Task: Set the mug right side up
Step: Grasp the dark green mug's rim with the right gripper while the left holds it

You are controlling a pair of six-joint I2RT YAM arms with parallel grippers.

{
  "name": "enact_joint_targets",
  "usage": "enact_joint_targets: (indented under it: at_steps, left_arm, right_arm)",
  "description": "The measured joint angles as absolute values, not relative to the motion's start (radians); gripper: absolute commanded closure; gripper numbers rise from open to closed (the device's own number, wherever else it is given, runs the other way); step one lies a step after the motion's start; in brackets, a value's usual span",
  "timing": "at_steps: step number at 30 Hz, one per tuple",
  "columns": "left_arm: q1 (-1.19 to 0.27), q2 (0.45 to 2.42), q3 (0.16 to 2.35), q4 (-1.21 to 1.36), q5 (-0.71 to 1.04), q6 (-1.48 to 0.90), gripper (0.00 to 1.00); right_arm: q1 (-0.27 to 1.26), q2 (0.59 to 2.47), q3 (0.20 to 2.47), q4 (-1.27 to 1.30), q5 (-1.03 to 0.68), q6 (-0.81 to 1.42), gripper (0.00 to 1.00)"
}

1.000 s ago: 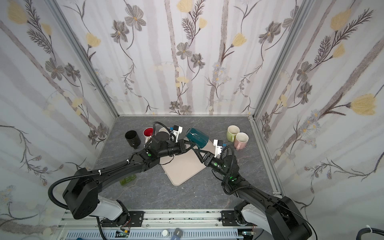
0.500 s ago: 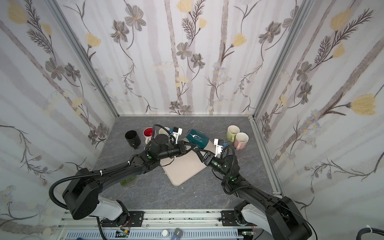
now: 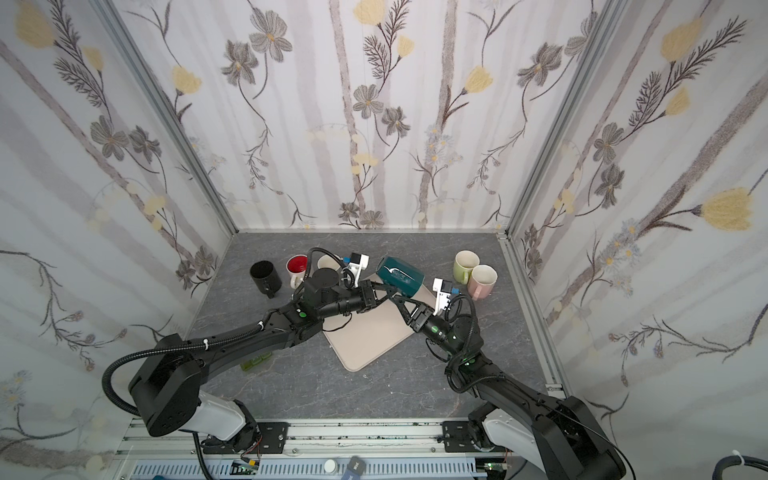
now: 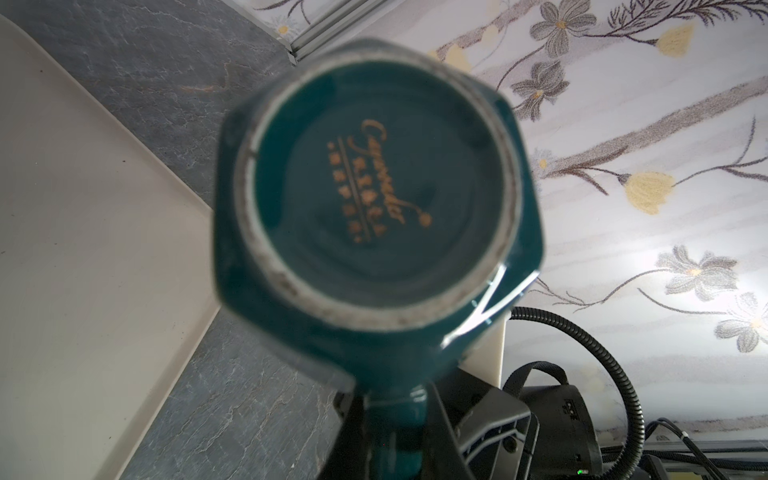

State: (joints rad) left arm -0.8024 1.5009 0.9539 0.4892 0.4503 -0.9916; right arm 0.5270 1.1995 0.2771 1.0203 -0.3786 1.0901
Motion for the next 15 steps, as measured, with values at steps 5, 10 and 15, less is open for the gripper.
enact_joint_targets:
  at_steps: [5, 10, 15]
  left_arm:
    - [-0.815, 1.517, 0.957, 0.527, 0.45, -0.994, 1.0]
    - [-0.825, 1.531, 0.962, 0.547, 0.45, -0.995, 1.0]
    - [-0.826, 1.534, 0.963, 0.565, 0.459, -0.995, 1.0]
  right_arm:
    - [0.524, 1.174, 0.274, 1.005, -0.36, 1.087, 0.51]
    - [0.514, 1.151, 0.274, 0.989, -0.353, 1.082, 0.59]
    - [0.503, 1.13, 0.273, 0.981, -0.342, 1.079, 0.66]
